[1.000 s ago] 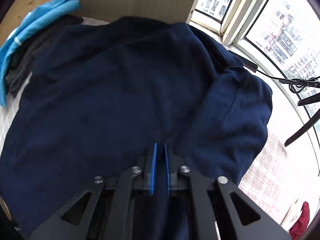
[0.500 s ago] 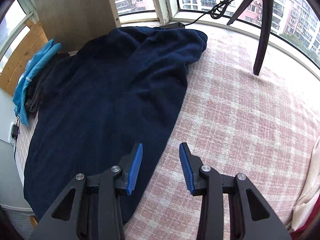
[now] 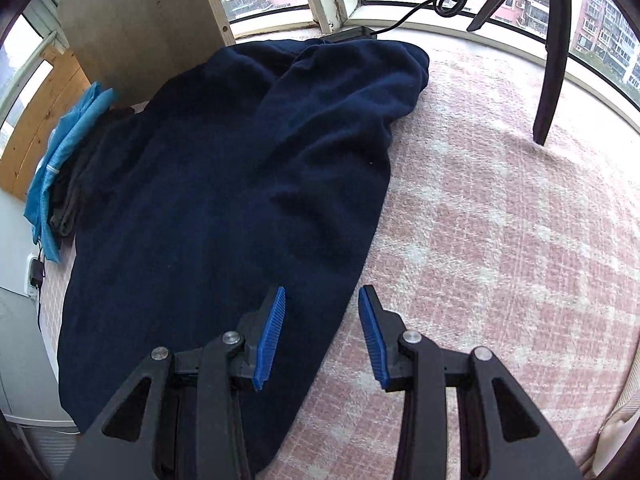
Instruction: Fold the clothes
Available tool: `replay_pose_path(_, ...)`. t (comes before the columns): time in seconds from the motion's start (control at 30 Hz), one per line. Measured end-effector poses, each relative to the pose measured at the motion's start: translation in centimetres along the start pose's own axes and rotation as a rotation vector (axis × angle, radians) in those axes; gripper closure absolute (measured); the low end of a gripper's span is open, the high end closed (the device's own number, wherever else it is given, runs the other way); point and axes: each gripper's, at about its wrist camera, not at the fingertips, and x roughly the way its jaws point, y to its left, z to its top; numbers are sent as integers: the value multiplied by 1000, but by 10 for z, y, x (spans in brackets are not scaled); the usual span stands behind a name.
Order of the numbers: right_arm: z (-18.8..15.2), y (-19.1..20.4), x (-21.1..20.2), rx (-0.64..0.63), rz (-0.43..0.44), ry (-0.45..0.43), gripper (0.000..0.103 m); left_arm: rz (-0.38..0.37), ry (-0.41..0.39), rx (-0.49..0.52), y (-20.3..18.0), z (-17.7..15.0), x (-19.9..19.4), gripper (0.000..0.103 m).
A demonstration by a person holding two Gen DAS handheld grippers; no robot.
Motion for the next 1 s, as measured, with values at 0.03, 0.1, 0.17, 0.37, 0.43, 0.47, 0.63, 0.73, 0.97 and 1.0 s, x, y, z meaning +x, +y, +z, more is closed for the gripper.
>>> replay_pose_path(0.03, 2, -3, 0, 11, -3, -3, 65, -14, -1, -12, 1, 1, -1, 101)
replay_pose_path(0.1, 4, -9, 3, 36, 20, 4, 65, -25, -4, -8, 1, 2, -4, 101)
replay_pose_path(0.17, 5, -13, 7, 52, 59, 17, 65, -33, -9, -1, -2, 3, -8, 101)
replay_pose_path(0.37, 0, -6, 13, -1, 100, -12, 99, -113, -28, -53, 7, 7, -16, 101)
replay_pose_path(0.43, 0, -2, 10, -51, 64, -21, 100, -157, -24, -64, 7, 6, -19, 101)
replay_pose_path(0.47, 1, 1, 3, -82, 36, -41, 101, -175, -24, -64, 6, 5, -21, 101)
replay_pose_path(0.63, 7, 6, 10, -170, -195, -35, 102, -116, 27, -4, -1, 0, -7, 101)
replay_pose_path(0.73, 2, 5, 2, -151, -185, -57, 101, -112, 69, -19, 0, 0, -11, 100)
replay_pose_path(0.97, -55, 50, -53, -278, -54, -133, 100, 46, -90, -217, 69, -5, -72, 74)
replay_pose_path(1.0, -67, 62, -54, -300, -26, -126, 100, 66, -80, -237, 78, -4, -68, 74)
